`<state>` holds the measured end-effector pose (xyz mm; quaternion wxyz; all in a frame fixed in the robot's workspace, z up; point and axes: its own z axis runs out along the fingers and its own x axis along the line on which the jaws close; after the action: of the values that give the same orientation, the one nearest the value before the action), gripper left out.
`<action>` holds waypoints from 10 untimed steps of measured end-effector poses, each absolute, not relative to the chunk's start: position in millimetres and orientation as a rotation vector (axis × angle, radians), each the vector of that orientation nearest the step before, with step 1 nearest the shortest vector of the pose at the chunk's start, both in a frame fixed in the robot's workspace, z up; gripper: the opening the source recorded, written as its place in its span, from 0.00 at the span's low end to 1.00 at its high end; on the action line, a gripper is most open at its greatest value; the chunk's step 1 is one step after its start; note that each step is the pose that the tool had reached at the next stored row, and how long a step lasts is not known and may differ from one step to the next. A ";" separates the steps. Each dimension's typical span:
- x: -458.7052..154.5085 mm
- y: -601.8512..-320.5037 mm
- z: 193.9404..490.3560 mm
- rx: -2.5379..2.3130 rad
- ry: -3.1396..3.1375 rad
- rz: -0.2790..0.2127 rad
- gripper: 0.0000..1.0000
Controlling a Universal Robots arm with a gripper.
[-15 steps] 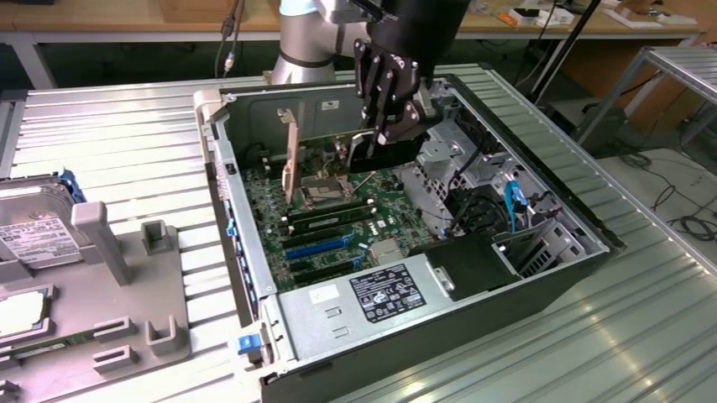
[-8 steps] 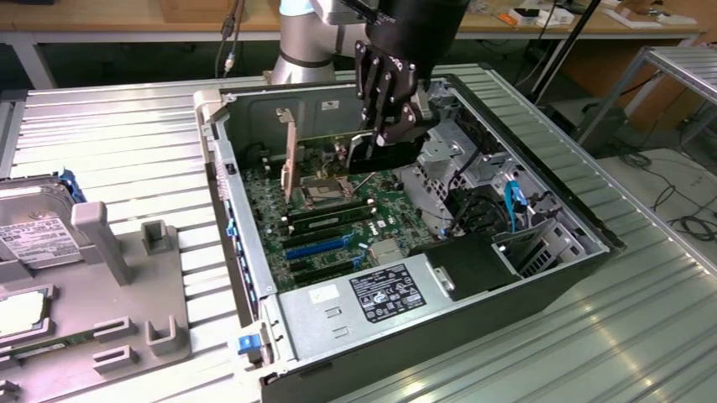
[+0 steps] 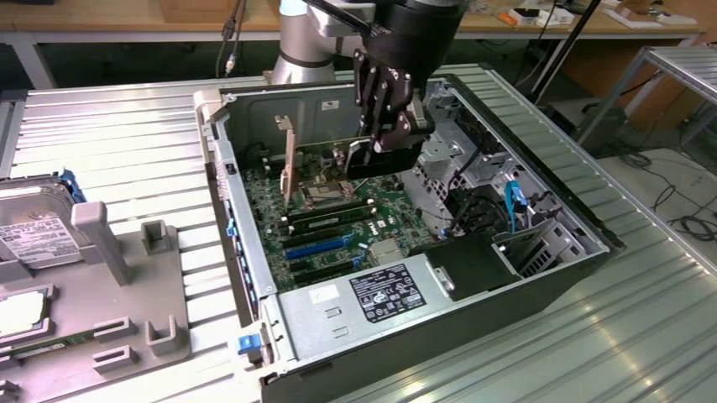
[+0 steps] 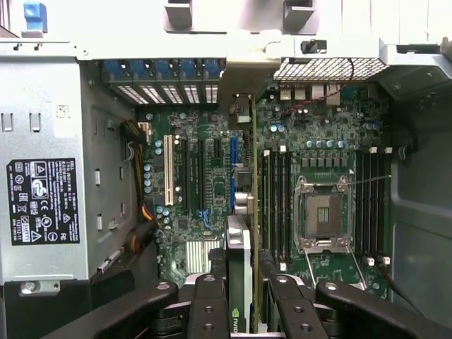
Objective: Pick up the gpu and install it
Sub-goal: 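Insert the gpu into the slot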
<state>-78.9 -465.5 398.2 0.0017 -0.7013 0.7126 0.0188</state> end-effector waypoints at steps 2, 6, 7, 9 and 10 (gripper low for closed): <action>-79.0 -462.6 395.5 -2.200 2.236 0.058 0.27; -79.0 -456.1 394.0 -2.198 2.237 0.057 0.27; -79.0 -454.3 393.9 -2.198 2.237 0.056 0.27; -79.0 -451.1 393.4 -2.197 2.238 0.056 0.27; -79.0 -449.4 393.1 -2.196 2.238 0.056 0.27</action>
<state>-79.0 -449.4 393.1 0.0028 -0.7004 0.7136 0.0178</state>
